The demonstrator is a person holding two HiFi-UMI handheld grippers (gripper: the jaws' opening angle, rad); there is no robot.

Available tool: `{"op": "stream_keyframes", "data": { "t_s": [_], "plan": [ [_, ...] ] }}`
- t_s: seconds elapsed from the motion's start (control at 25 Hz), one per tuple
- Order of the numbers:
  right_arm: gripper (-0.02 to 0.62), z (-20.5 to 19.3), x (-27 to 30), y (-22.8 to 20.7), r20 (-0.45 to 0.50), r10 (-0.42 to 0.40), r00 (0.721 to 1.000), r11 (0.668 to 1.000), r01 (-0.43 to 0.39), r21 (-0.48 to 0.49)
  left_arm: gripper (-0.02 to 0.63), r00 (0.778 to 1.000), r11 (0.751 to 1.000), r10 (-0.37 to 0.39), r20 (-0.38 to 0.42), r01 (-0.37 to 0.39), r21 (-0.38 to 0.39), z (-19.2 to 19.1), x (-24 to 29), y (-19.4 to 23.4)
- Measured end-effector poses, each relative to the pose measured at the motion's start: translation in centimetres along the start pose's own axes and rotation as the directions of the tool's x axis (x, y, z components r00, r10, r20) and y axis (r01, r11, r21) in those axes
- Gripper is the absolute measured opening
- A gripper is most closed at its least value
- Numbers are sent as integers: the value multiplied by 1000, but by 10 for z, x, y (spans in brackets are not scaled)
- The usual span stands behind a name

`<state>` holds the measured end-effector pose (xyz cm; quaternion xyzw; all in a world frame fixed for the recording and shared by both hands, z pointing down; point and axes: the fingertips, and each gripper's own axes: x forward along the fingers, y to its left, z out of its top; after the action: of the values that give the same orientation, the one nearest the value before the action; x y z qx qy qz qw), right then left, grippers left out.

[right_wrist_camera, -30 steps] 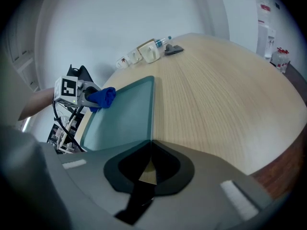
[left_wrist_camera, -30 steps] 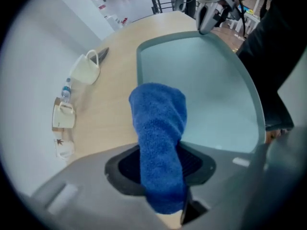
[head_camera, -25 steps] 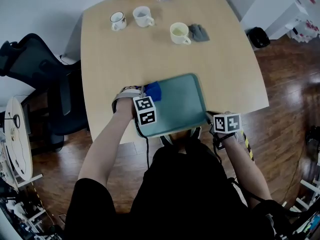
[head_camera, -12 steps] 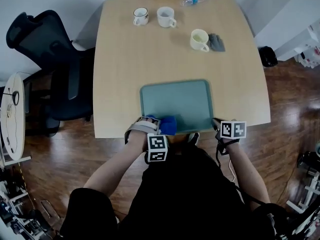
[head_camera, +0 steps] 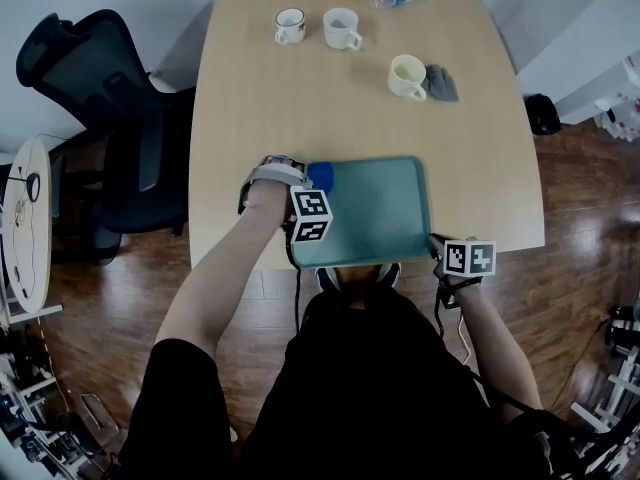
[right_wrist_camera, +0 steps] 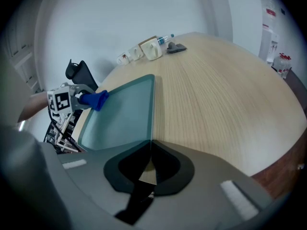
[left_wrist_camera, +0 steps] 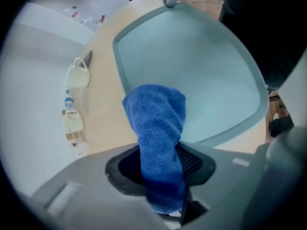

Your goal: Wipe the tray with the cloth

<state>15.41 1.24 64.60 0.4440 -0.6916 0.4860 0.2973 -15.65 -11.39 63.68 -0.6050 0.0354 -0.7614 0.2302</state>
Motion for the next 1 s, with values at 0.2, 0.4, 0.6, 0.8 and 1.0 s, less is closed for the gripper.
{"op": "stream_keyframes", "data": {
  "t_s": [0.2,0.4,0.6,0.8,1.0],
  "plan": [
    [17,1,0,0,14,6,1000,1000,-6,12,167,998,998,-52,-24,52,27,-4,-1,-4],
    [17,0,-1,-2,14,14,1000,1000,-15,20,166,993,995,-98,58,99,-14,21,-28,-65],
    [15,1,-1,-3,5,4,1000,1000,-4,-9,166,986,991,-135,100,135,5,39,-56,-122],
    [14,1,-1,-5,-12,-14,1000,999,13,-36,166,978,988,-157,139,157,10,57,-78,-160],
    [15,2,1,-4,-25,-17,1000,999,16,-46,166,978,988,-151,146,146,49,71,-87,-181]
  ]
}}
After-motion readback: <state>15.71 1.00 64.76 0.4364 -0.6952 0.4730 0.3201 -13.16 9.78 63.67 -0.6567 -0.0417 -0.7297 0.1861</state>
